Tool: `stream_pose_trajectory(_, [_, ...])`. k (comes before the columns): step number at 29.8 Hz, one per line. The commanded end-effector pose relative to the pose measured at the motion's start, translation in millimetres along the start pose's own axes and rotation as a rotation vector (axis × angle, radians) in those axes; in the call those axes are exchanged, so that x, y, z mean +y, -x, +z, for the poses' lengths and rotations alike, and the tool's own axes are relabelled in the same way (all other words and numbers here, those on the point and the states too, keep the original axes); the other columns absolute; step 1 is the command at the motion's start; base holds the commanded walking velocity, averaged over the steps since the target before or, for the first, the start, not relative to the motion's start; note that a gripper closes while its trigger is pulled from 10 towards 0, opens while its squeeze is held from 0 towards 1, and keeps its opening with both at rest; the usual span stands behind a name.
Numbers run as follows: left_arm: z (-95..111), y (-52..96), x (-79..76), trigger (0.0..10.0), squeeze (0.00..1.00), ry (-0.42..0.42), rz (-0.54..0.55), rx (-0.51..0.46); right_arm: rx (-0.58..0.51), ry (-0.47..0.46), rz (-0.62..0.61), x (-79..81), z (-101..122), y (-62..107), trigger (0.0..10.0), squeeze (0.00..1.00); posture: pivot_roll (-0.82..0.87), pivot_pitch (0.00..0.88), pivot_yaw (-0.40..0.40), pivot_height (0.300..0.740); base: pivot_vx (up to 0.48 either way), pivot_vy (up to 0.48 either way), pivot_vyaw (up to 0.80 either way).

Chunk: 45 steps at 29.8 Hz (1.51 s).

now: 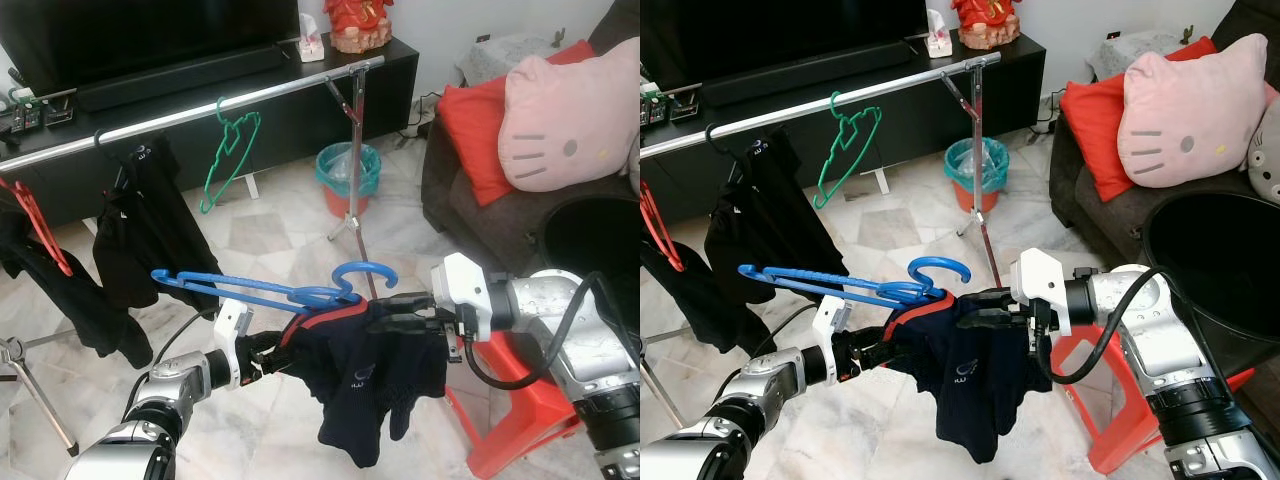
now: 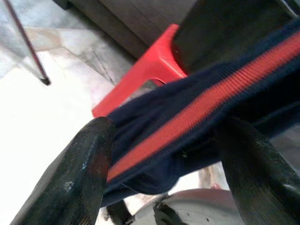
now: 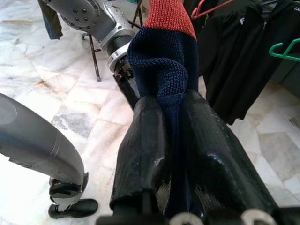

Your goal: Hang hanger

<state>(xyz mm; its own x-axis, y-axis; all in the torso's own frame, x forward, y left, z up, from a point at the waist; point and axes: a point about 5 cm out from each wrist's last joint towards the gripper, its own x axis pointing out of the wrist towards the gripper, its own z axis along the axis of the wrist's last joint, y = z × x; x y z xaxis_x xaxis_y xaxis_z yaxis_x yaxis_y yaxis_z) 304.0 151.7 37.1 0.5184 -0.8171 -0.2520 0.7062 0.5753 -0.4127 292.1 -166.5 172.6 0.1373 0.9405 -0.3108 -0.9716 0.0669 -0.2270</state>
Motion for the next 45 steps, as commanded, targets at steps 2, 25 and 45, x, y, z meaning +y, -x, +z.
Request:
stream_pose_trajectory(2, [-7.5,5.2,0.4,9.9,0.0,-0.011,-0.018,0.059,-0.025,0.049,-0.002,-5.9,13.8,1.0,10.0,0.0,-0.08,0.076,0.061,0.74,0.0,0.0,0.0])
stream_pose_trajectory(25, [-9.5,13.8,5.2,0.0,0.0,0.005,0.002,0.075,-0.026,0.054,-0.025,-9.5,13.7,0.9,10.0,0.0,-0.07,0.077,0.068,0.74,0.0,0.0,0.0])
stream_pose_trajectory(45, [-7.5,14.0,5.2,0.0,0.0,0.013,-0.007,0.066,-0.027,0.054,-0.029,-9.8,13.3,0.9,10.0,0.0,-0.07,0.078,0.068,0.74,0.0,0.0,0.0])
